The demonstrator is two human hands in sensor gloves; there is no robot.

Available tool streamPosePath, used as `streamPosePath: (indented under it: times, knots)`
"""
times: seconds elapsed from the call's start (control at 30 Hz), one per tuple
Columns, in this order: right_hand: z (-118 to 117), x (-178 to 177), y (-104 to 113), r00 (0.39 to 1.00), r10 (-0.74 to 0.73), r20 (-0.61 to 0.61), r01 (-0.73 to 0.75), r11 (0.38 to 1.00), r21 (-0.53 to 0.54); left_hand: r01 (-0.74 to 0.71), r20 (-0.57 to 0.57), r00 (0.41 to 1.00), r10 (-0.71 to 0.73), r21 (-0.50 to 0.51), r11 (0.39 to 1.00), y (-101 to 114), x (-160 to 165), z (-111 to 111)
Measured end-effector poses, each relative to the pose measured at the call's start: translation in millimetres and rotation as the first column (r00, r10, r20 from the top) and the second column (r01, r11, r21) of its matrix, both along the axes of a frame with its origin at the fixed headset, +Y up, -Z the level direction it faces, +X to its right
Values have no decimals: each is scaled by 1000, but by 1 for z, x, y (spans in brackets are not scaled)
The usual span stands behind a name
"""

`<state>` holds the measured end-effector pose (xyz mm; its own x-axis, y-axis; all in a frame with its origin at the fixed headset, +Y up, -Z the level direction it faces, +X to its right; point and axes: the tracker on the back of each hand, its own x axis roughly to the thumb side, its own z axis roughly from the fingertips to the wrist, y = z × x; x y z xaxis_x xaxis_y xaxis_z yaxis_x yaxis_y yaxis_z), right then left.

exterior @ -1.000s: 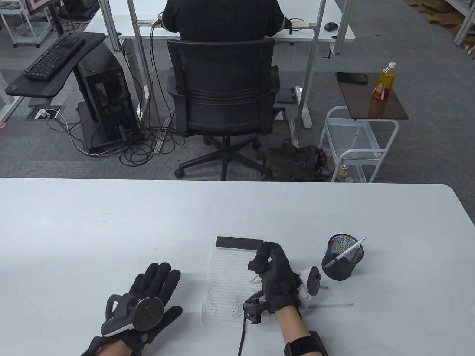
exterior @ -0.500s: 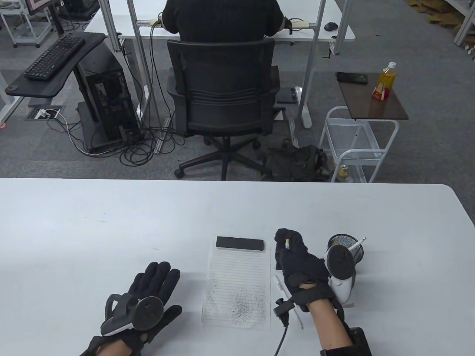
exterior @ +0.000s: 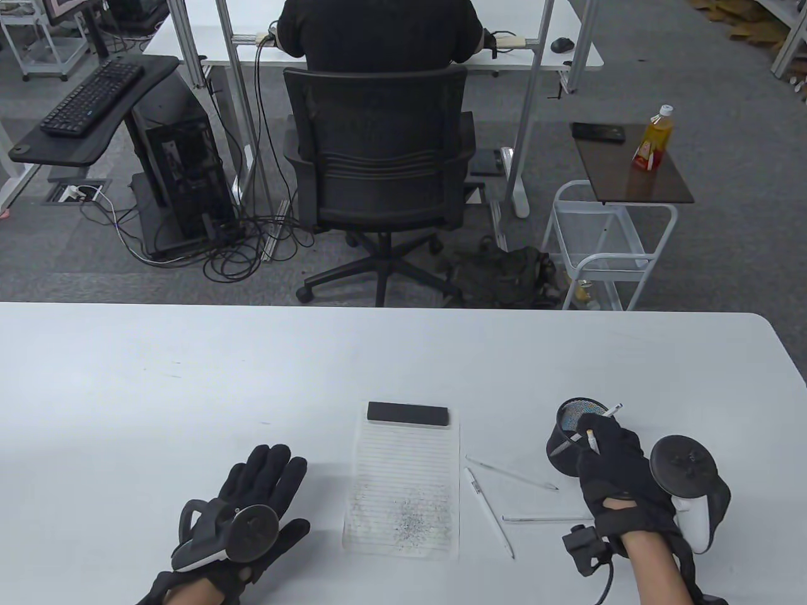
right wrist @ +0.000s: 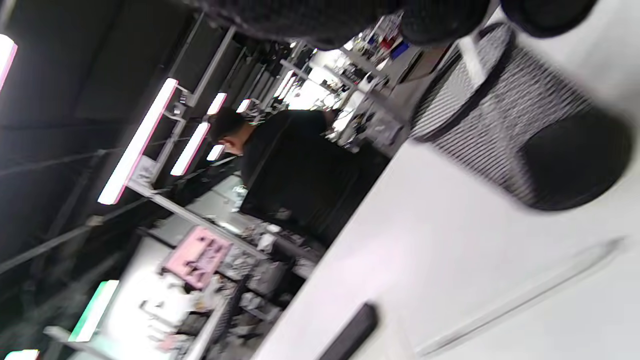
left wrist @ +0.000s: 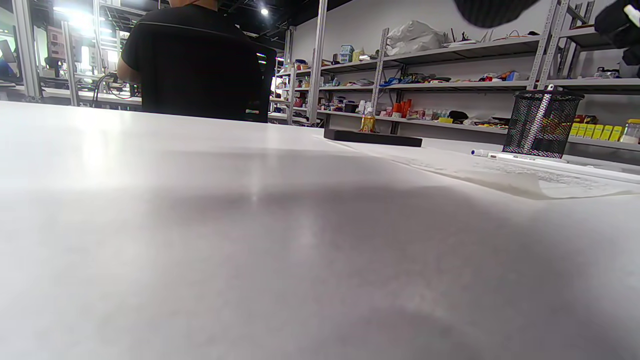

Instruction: Press to extend mechanical pencil leads

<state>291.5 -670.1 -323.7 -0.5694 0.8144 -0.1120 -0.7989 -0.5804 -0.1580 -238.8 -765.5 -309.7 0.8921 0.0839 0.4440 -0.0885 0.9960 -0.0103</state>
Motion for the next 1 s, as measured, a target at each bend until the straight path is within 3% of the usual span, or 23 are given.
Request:
streamPosePath:
  times: [0.2,0.33,0.53,0.8,1.0]
  knots:
    - [-1,25,-13,978,156,135,-139,982,-129,1,-3,1000,-1,-3,1000,-1,0,0]
    - [-11,30,-34,951,266,160,-215,936,-279,0,-4,1000,0,-8,1000,-1,0,0]
    - [-34,28,-62,920,355,167,-261,871,-416,0,-7,1000,0,-10,1000,-2,-1,-1]
    - [-55,24,-87,851,510,122,-397,779,-486,0,-17,1000,-1,-29,1000,-5,-3,-3]
    - [-61,26,-91,836,537,114,-424,763,-487,9,-23,1000,-9,-38,999,-7,-5,-5]
